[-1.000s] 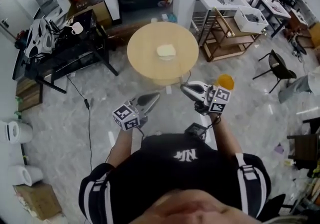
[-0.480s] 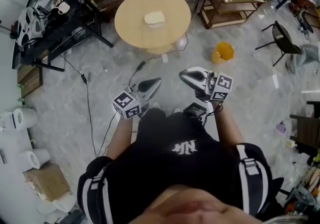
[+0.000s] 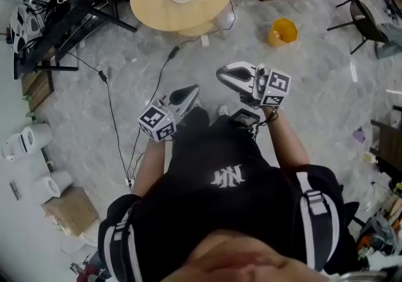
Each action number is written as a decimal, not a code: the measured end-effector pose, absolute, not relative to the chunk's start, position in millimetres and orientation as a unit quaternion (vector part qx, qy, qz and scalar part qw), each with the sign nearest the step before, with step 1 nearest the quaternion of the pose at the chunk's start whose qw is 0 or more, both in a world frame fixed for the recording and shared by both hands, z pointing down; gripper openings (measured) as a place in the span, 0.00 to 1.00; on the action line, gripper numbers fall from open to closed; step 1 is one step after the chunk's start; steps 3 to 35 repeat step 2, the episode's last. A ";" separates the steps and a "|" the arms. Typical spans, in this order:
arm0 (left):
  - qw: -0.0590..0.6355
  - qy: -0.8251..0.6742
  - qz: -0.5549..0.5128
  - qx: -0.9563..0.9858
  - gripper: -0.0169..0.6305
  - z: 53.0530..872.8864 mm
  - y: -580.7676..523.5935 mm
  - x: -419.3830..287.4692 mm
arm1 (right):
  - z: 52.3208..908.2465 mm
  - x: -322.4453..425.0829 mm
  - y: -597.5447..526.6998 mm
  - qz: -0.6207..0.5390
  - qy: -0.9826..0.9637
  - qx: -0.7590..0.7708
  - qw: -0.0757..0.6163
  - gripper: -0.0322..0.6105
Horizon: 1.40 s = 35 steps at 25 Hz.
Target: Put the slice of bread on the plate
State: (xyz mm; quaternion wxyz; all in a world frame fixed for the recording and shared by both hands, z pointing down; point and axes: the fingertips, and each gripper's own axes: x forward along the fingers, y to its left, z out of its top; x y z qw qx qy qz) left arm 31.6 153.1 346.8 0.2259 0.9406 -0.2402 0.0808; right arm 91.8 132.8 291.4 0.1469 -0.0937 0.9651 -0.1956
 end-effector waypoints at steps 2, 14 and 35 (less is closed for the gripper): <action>0.213 -0.224 0.089 0.947 0.05 342.1 151.1 43.0 | 296.3 98.0 125.1 -0.201 0.965 -0.090 0.146 0.05; 0.213 -0.224 0.089 0.947 0.05 342.1 151.1 43.0 | 296.3 98.0 125.1 -0.201 0.965 -0.090 0.146 0.05; 0.213 -0.224 0.089 0.947 0.05 342.1 151.1 43.0 | 296.3 98.0 125.1 -0.201 0.965 -0.090 0.146 0.05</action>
